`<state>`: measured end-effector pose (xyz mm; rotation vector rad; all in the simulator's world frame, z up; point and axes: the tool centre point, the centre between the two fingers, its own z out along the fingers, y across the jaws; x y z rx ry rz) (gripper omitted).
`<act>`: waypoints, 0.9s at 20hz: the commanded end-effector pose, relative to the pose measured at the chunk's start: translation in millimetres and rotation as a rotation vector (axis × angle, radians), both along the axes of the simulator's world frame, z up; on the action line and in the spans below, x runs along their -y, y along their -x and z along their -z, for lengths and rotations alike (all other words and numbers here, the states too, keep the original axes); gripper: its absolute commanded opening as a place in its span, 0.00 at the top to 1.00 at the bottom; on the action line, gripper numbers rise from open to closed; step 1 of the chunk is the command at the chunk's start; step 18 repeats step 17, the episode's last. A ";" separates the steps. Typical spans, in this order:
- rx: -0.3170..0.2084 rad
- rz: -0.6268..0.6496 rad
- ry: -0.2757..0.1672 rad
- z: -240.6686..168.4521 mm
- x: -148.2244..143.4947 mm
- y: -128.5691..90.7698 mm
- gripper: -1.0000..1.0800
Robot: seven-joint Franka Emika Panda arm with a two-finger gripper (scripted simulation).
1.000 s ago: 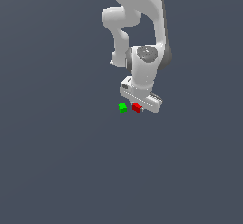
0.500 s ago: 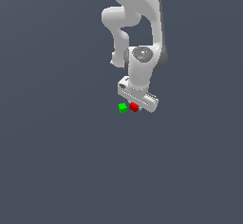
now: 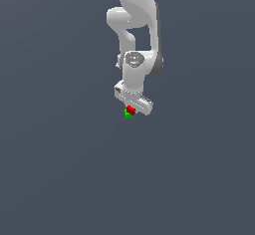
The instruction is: Stack the red cube on top of the green cube.
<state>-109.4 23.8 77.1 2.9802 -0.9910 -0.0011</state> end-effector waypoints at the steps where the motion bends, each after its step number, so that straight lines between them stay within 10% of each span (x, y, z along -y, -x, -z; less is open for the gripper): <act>1: 0.001 -0.001 0.000 5.6 9.0 6.9 1.00; 7: 0.001 -0.001 0.000 11.4 17.3 11.9 1.00; 8: 0.001 -0.001 0.000 11.4 17.3 11.9 0.04; 18: 0.001 -0.001 0.000 11.4 17.3 11.9 0.04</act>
